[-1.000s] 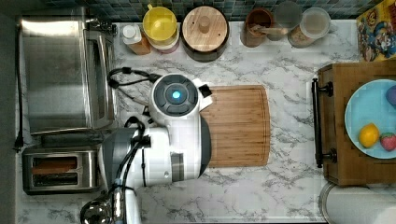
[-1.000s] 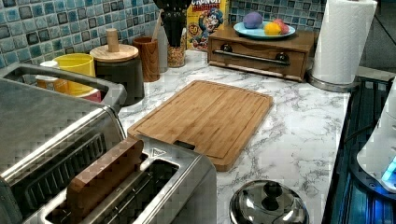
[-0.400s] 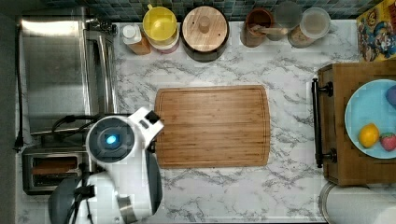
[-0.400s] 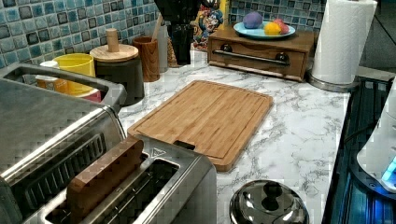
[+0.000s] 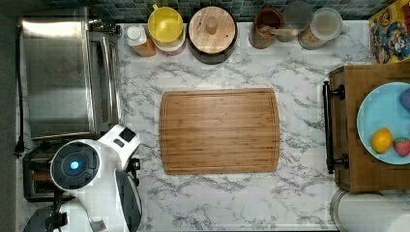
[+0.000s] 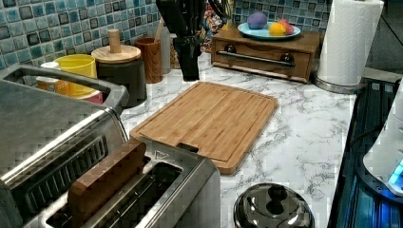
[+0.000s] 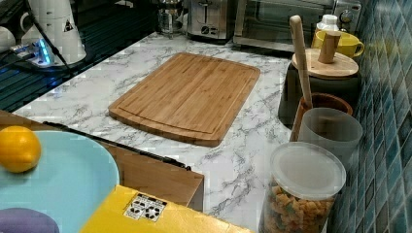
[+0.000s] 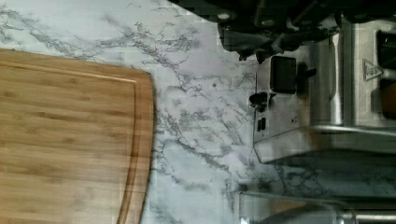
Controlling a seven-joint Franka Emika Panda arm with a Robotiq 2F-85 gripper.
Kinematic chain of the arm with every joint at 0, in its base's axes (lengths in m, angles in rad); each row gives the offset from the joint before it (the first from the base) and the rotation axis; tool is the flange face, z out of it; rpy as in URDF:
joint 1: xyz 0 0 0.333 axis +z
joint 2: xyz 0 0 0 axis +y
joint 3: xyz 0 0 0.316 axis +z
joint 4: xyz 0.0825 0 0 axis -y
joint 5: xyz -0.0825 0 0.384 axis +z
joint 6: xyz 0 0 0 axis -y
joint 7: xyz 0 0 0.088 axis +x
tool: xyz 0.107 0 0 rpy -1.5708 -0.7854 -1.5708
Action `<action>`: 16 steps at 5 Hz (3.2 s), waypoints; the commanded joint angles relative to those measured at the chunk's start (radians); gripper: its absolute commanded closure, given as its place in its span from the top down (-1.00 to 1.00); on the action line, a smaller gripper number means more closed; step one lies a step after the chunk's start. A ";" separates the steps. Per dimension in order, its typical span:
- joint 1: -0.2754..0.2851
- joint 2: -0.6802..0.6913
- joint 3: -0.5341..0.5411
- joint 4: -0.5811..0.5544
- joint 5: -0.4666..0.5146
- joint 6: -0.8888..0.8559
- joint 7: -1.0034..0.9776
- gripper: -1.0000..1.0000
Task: Turn on the toaster.
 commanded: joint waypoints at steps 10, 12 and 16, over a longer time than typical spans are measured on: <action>0.055 0.273 0.079 -0.079 0.063 0.268 0.133 -1.00; 0.058 0.247 0.068 -0.285 0.095 0.399 0.138 -1.00; 0.114 0.403 0.102 -0.422 -0.041 0.504 0.243 -1.00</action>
